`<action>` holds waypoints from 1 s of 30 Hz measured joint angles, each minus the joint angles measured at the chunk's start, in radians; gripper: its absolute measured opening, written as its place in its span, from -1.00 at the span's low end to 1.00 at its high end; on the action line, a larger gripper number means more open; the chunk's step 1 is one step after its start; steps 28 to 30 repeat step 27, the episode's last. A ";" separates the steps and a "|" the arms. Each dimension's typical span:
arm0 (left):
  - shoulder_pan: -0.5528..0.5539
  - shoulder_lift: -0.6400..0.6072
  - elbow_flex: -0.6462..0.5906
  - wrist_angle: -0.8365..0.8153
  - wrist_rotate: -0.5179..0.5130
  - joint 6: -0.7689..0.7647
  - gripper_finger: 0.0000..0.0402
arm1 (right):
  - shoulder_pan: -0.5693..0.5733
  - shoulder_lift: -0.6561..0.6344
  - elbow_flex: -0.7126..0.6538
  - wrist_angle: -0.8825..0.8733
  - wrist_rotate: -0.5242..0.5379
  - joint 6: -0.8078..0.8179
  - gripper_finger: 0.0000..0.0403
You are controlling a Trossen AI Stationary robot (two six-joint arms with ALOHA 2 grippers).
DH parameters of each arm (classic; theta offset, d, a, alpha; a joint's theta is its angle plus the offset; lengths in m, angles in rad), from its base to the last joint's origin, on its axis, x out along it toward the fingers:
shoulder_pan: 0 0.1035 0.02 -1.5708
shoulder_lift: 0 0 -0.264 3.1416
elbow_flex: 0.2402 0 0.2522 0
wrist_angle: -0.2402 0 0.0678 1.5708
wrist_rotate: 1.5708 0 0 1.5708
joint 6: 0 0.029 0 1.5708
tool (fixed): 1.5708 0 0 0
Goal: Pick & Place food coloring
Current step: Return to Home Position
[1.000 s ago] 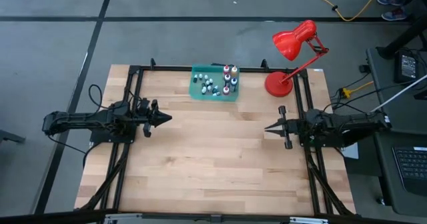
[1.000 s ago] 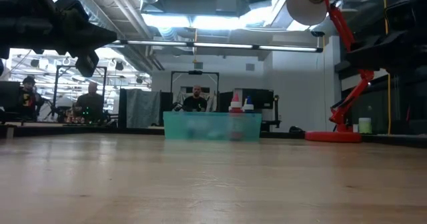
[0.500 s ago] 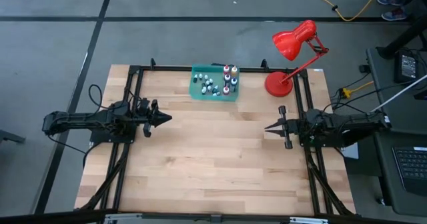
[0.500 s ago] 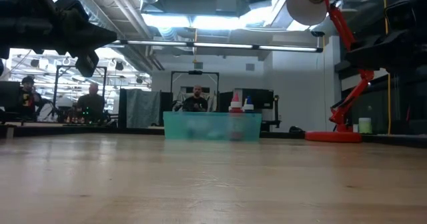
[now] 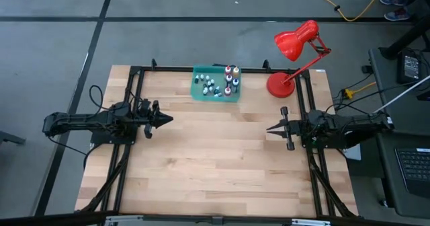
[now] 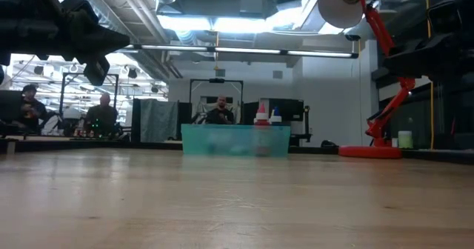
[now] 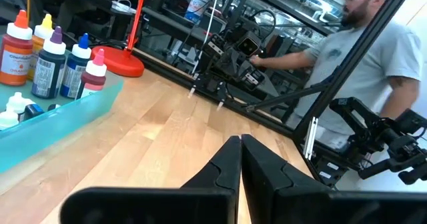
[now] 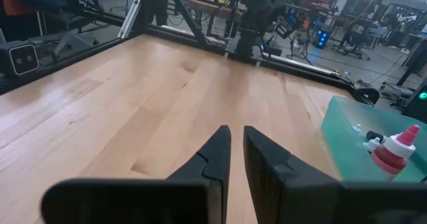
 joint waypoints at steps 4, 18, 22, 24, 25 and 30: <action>0.000 0.000 0.000 0.000 0.000 0.000 -0.94 | 0.000 0.000 0.000 0.000 0.000 0.000 -0.77; 0.000 0.000 0.000 0.000 0.000 0.000 -0.94 | 0.000 0.000 0.000 0.000 0.000 0.000 -0.77; 0.000 0.000 0.000 0.000 0.000 0.000 -0.94 | 0.000 0.000 0.000 0.000 0.000 0.000 -0.77; 0.000 0.000 0.000 0.000 0.000 0.000 -0.95 | 0.000 0.000 0.000 0.000 0.000 0.000 -0.77; 0.000 0.000 0.000 0.000 0.000 0.000 -0.95 | 0.000 0.000 0.000 0.000 0.000 0.000 -0.77; 0.000 0.000 0.000 0.000 0.000 0.000 -0.96 | 0.000 0.000 0.000 0.000 0.000 0.000 -0.77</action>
